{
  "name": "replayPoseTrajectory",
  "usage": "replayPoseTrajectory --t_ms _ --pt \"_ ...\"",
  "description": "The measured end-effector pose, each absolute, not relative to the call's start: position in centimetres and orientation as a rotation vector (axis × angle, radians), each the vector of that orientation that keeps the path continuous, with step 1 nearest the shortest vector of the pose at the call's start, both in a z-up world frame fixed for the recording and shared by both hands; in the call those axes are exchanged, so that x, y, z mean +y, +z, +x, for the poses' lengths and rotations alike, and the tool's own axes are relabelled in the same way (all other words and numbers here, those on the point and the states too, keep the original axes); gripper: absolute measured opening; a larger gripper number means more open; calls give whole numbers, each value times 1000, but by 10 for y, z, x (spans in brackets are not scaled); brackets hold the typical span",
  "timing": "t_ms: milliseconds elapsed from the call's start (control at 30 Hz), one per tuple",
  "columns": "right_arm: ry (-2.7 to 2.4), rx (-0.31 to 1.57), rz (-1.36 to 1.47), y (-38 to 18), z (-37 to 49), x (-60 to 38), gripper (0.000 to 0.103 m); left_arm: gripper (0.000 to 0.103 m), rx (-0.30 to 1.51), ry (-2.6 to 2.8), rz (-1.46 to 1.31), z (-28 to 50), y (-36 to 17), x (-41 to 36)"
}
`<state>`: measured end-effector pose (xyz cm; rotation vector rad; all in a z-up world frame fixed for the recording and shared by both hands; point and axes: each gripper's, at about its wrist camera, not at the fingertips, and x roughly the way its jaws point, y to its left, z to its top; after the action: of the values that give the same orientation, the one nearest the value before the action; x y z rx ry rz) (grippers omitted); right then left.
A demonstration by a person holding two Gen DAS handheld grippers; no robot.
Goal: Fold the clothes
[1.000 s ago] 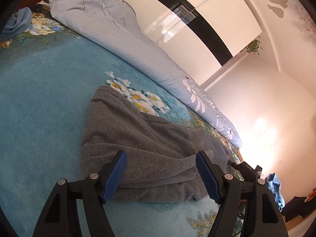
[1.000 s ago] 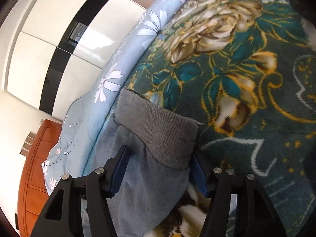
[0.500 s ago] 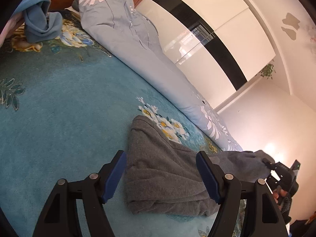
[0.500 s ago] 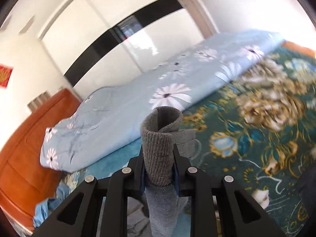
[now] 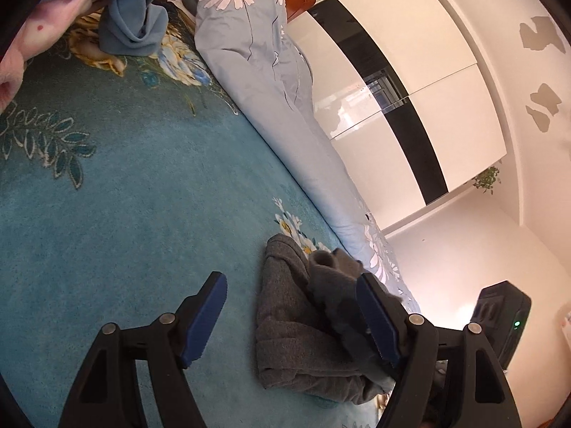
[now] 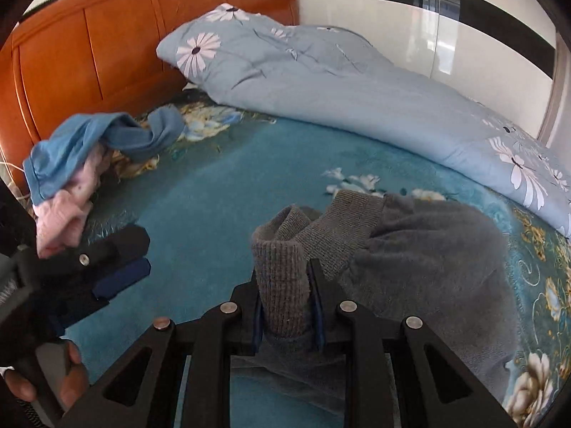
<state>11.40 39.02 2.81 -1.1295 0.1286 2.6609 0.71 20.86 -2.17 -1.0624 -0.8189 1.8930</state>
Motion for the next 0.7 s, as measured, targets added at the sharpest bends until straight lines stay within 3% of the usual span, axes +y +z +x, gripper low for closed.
replayPoseTrajectory --t_ms 133,267,367,467,567,700 --pt "2634 45 -1133 11 102 371 24 78 -853 1865 -1062 4 -23 204" --pt "2648 44 -1178 4 102 367 31 78 -857 1851 -1081 2 -26 203" --pt "2701 52 -1193 7 115 363 46 79 -859 1846 -1078 0 -26 201" --pt "2733 120 -1174 16 143 367 53 80 -857 1814 -1093 -1 -30 203" --pt "2710 220 -1141 24 174 382 54 80 -851 1755 -1131 -2 -37 210" --pt "2639 394 -1052 30 221 412 55 82 -696 1722 -1085 -8 -15 236"
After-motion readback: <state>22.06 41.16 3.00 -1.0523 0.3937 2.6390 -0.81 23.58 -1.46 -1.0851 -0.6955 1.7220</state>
